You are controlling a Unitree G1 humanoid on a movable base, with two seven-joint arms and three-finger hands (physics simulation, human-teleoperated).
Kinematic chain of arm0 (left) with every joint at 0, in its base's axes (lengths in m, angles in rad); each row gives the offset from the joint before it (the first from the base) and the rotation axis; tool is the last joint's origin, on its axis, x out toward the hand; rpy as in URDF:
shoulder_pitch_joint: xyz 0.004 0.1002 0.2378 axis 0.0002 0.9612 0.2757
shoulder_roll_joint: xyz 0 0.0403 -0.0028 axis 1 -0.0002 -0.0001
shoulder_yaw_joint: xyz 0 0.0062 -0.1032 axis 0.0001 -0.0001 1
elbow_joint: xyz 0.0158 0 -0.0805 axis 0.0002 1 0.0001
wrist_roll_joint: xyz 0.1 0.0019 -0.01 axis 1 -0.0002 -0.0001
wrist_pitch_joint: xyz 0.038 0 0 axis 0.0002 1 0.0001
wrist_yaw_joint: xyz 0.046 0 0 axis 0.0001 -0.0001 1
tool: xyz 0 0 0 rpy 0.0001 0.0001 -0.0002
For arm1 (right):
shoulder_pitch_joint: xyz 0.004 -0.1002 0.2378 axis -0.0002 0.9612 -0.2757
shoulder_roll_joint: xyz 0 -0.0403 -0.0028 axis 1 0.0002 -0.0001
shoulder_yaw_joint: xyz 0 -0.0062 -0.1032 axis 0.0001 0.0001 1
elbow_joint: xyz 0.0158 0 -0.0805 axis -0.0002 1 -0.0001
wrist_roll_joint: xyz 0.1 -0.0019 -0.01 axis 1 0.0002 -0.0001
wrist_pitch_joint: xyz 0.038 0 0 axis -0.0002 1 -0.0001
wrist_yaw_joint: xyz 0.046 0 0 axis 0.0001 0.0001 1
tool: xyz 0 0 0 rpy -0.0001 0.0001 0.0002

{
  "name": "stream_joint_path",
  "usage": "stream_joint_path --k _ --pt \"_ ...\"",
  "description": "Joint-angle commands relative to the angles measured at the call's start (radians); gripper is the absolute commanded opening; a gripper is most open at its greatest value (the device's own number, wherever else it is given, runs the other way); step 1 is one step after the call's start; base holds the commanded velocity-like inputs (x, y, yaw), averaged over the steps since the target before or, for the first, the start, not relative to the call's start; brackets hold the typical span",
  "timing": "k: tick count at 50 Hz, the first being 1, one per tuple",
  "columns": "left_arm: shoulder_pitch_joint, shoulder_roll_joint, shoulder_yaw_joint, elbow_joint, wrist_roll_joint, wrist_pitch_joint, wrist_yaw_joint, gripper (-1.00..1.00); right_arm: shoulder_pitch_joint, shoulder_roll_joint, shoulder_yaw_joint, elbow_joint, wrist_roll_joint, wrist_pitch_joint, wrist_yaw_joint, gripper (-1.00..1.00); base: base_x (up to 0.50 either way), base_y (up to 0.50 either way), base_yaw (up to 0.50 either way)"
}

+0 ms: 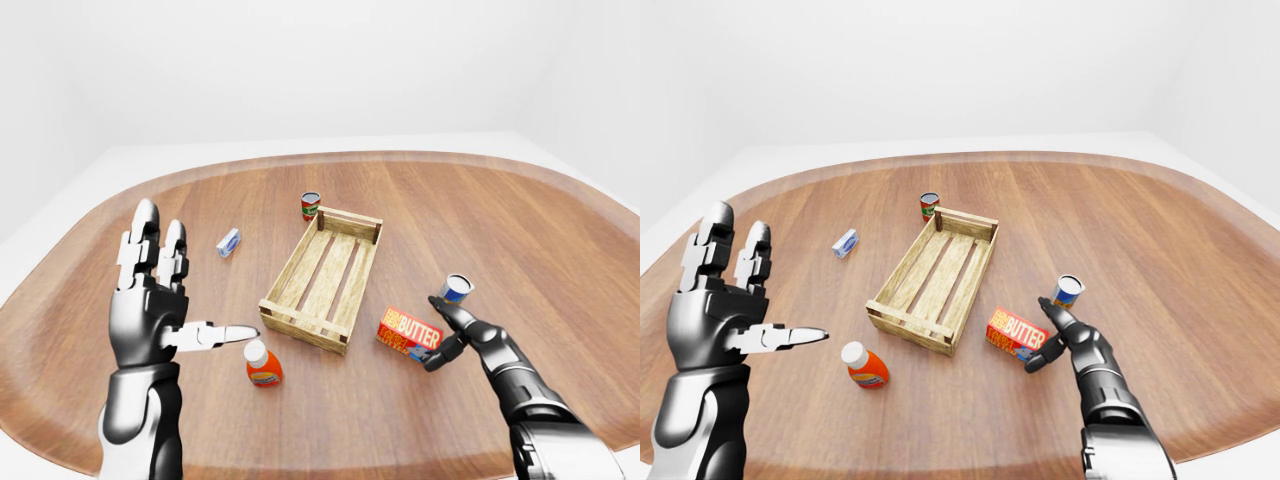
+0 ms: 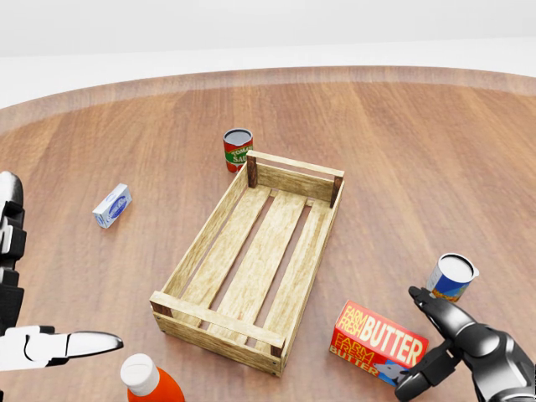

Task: Pick up the butter and put it in the tray.

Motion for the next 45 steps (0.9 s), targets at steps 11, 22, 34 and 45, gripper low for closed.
stream_joint_path --k 11,22,34,45 --pt "-0.006 0.005 0.003 -0.003 -0.002 0.0 0.007 1.0 -0.113 0.004 0.033 0.201 -0.001 0.0 -0.057 1.0 0.0 0.0 0.0" --pt "-0.009 0.007 0.013 -0.021 -0.012 0.0 0.007 1.0 -0.16 0.01 0.047 0.232 -0.03 0.0 -0.084 1.0 0.0 0.0 0.0" --pt "-0.012 0.007 0.013 -0.021 -0.013 0.0 0.009 1.0 -0.173 0.018 0.051 0.253 -0.046 0.0 -0.082 -0.02 0.0 0.0 0.0" --pt "-0.013 0.008 0.02 -0.027 -0.02 0.0 0.008 1.0 -0.176 0.033 0.055 0.256 -0.049 0.0 -0.078 -1.0 0.0 0.0 0.0"
